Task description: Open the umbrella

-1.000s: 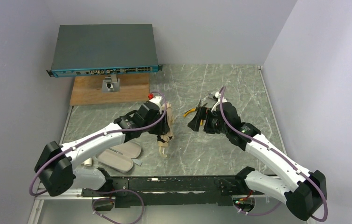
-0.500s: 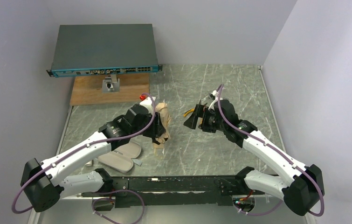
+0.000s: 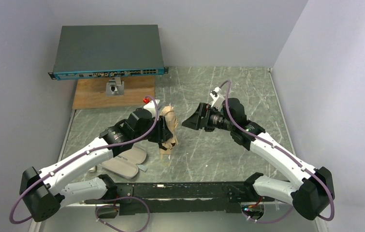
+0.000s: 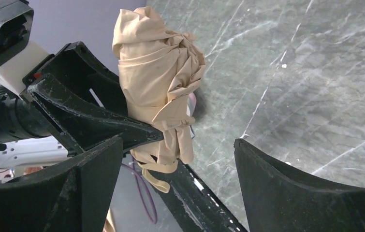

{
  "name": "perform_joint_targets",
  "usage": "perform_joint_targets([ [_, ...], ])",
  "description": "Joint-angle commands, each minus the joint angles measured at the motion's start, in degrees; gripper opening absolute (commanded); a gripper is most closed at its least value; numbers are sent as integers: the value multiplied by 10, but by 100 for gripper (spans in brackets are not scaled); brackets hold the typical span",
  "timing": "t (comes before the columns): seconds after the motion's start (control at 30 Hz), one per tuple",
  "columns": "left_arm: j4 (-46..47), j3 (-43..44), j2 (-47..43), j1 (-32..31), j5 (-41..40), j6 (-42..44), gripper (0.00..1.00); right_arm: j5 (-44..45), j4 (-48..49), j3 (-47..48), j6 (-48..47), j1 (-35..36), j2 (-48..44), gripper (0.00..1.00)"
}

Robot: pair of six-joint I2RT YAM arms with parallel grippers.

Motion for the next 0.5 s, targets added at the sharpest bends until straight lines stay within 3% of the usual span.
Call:
perform_joint_targets([
  [0.0,35,45,-14,-5,-2,-15,0,-36,37,32,1,0,14,84],
  [0.47,53,56,3,-28,-8,4,0,-30,20,73,-4,25,72,65],
])
